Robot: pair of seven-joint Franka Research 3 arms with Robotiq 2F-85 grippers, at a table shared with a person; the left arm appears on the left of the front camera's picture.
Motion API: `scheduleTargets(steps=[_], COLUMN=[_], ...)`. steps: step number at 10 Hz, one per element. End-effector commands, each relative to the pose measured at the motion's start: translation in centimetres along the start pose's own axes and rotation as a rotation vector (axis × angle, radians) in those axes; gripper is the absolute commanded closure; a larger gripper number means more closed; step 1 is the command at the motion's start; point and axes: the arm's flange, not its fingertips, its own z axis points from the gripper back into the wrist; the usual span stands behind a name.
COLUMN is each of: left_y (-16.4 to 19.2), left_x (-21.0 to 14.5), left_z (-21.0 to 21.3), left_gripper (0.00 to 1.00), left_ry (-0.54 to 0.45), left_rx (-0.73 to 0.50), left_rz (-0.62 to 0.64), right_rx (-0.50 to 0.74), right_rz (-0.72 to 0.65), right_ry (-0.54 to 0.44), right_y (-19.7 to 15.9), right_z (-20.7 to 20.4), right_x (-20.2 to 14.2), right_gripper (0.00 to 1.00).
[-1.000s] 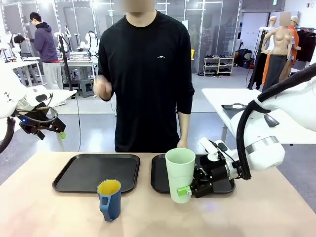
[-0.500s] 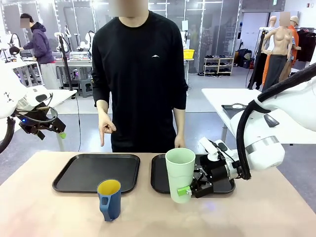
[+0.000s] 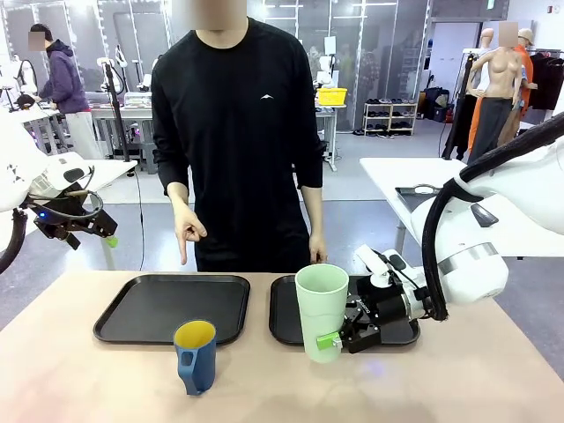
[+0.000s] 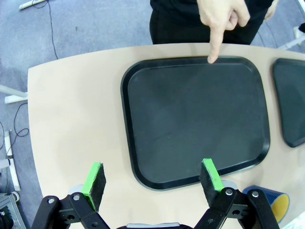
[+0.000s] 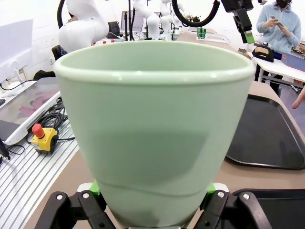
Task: Sort and store the cups by type.
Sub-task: Place the picked Reusable plastic cup into the Flat Tray indicated by the person.
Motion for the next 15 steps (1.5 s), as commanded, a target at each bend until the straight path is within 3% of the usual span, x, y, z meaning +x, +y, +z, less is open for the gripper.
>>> scheduleTargets(steps=[1, 3, 7, 10, 15], left_y=[0.2, 0.2, 0.2, 0.2, 0.2], left_x=[0.0, 0.0, 0.0, 0.0, 0.0], left_z=[0.1, 0.1, 0.1, 0.1, 0.1], left_gripper=[0.0, 0.0, 0.0, 0.0, 0.0], left_ry=[-0.008, -0.008, -0.008, -0.008, -0.008], left_rx=[-0.003, -0.003, -0.003, -0.003, -0.003], left_rz=[0.003, 0.003, 0.003, 0.003, 0.003], right_rx=[0.01, 0.047, 0.07, 0.105, 0.064], right_rz=[-0.007, -0.021, -0.053, -0.071, -0.041], right_ry=[0.007, -0.011, 0.001, -0.006, -0.093], right_y=[-0.4, -2.3, -11.4, -17.8, -23.2], right_z=[-0.2, -0.9, -3.4, -8.1, -15.9], right_x=[0.1, 0.7, 4.0, 6.2, 5.5], right_gripper=[0.19, 0.19, 0.19, 0.19, 0.19])
